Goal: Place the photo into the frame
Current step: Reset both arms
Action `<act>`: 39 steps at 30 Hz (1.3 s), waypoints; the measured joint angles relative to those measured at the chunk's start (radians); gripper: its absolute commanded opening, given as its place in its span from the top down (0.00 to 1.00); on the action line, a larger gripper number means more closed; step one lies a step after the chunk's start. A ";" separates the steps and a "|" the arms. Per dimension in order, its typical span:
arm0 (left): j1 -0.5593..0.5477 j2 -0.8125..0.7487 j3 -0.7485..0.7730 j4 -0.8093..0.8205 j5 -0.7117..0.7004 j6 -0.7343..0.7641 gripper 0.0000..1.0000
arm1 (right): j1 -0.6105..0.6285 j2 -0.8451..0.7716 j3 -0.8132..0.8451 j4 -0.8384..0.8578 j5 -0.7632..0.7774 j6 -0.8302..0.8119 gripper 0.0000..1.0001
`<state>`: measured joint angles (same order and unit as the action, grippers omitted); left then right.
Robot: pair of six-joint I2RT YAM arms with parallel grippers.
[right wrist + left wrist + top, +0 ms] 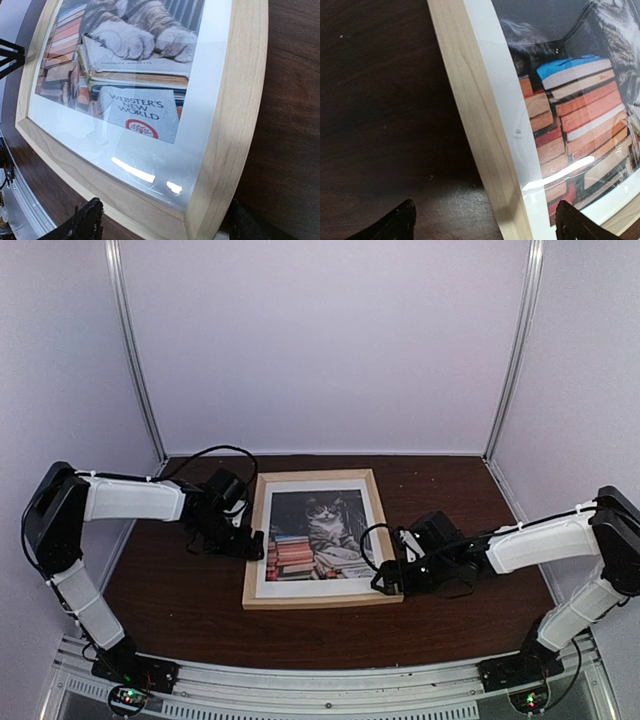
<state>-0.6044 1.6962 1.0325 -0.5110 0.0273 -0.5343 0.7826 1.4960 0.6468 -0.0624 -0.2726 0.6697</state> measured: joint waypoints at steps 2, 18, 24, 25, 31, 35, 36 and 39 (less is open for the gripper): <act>0.018 0.000 -0.001 0.006 0.004 0.000 0.02 | 0.012 -0.034 -0.007 -0.011 0.006 0.012 0.11; 0.048 -0.376 -0.036 0.002 -0.268 0.084 0.02 | -0.112 -0.391 0.256 -0.413 0.443 -0.254 0.00; 0.048 -0.606 -0.081 0.004 -0.328 0.129 0.02 | -0.180 -0.431 0.324 -0.497 0.539 -0.333 0.00; 0.048 -0.644 -0.089 0.006 -0.341 0.143 0.02 | -0.196 -0.437 0.326 -0.504 0.543 -0.341 0.00; 0.048 -0.762 -0.134 0.026 -0.391 0.225 0.02 | -0.291 -0.474 0.326 -0.539 0.542 -0.389 0.00; 0.048 -0.789 -0.188 0.042 -0.416 0.237 0.02 | -0.312 -0.516 0.307 -0.539 0.541 -0.415 0.00; 0.048 -0.796 -0.208 0.045 -0.417 0.237 0.02 | -0.312 -0.526 0.301 -0.538 0.539 -0.421 0.00; 0.048 -0.822 -0.253 0.050 -0.412 0.237 0.02 | -0.312 -0.541 0.283 -0.533 0.532 -0.434 0.00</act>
<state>-0.5560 0.8742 0.7795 -0.4610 -0.3847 -0.2970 0.4702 0.9550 0.9295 -0.5953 0.2596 0.2356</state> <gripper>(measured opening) 0.976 0.997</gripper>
